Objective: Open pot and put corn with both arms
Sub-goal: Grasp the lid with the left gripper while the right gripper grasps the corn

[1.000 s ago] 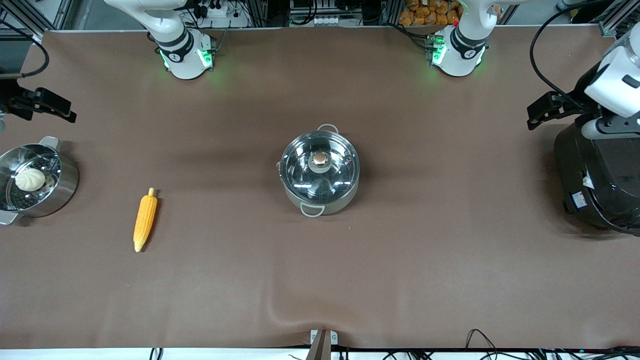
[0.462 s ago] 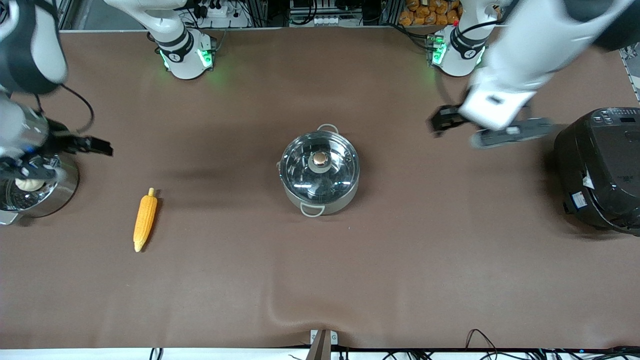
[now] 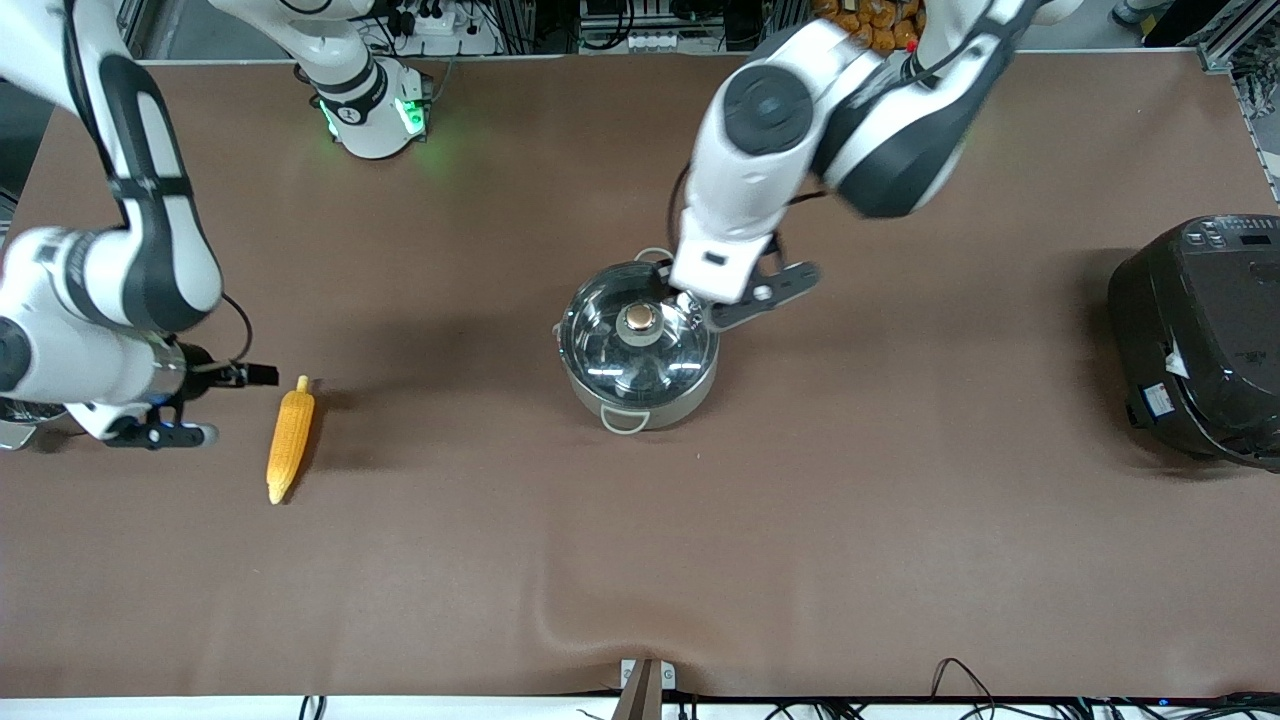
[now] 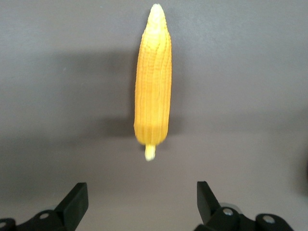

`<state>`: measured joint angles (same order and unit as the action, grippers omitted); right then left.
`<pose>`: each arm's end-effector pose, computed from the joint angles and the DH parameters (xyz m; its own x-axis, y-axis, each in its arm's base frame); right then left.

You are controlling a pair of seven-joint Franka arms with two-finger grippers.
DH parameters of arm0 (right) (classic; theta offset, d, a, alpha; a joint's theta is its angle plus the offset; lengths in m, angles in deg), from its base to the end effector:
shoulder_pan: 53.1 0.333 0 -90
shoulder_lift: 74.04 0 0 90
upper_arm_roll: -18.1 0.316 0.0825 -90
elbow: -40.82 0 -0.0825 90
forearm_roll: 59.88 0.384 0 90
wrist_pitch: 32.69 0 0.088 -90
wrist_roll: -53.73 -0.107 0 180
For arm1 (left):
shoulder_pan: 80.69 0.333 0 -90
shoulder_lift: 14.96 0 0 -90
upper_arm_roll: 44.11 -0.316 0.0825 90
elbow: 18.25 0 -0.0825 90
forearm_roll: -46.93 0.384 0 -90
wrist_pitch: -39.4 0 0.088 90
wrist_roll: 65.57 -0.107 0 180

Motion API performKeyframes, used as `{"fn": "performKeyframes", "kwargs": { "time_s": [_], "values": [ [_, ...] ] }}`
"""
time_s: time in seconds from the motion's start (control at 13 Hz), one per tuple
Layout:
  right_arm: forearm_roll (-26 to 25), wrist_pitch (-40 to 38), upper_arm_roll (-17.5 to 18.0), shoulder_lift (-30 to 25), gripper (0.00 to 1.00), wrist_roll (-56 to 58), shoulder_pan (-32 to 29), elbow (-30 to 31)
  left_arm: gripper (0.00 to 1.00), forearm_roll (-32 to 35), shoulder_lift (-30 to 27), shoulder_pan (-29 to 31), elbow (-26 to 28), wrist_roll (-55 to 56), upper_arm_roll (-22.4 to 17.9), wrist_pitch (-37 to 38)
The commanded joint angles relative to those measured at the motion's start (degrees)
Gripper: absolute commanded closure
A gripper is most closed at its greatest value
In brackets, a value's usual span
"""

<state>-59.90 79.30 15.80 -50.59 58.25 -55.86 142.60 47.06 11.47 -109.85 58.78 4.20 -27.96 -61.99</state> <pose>0.6216 -0.0533 0.3118 0.9733 -0.0074 -0.2293 -0.0080 -1.0000 -0.0018 0.5102 -0.4636 0.4698 0.8930 0.4335 -0.1210 0.4391 -0.8981 0.0232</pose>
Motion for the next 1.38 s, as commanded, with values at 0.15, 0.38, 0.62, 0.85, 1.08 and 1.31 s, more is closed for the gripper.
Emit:
{"fn": "performKeyframes", "kwargs": {
  "time_s": [0.15,0.38,0.62,0.85,1.08,1.31],
  "values": [
    [-0.42,7.87,0.55,9.22,0.00,2.59,-0.84,-1.94,0.00,0.31,6.96,-7.73,-2.68,4.40,-5.15,-5.91],
    [-0.34,10.00,0.63,11.60,0.00,2.59,-0.84,-2.29,0.00,1.45,10.04,-11.87,-2.68,4.40,-8.06,-8.73],
    [-0.16,11.05,0.55,13.71,0.00,2.41,-0.75,-3.44,0.00,4.00,11.27,-13.28,-2.42,4.40,-7.98,-9.27],
    [-0.16,11.76,0.63,14.42,0.00,2.41,-0.76,-4.05,0.09,5.05,11.28,-13.55,-1.98,4.23,-7.98,-9.27],
    [-0.33,15.35,0.55,16.08,0.02,2.50,-0.93,-3.97,0.21,5.93,11.28,-13.46,-1.54,4.31,-7.98,-9.27],
    [-0.07,17.74,0.63,17.15,0.46,2.24,-1.02,-3.88,0.42,6.38,11.01,-13.20,-1.27,5.27,-7.89,-9.27]
  ]
}}
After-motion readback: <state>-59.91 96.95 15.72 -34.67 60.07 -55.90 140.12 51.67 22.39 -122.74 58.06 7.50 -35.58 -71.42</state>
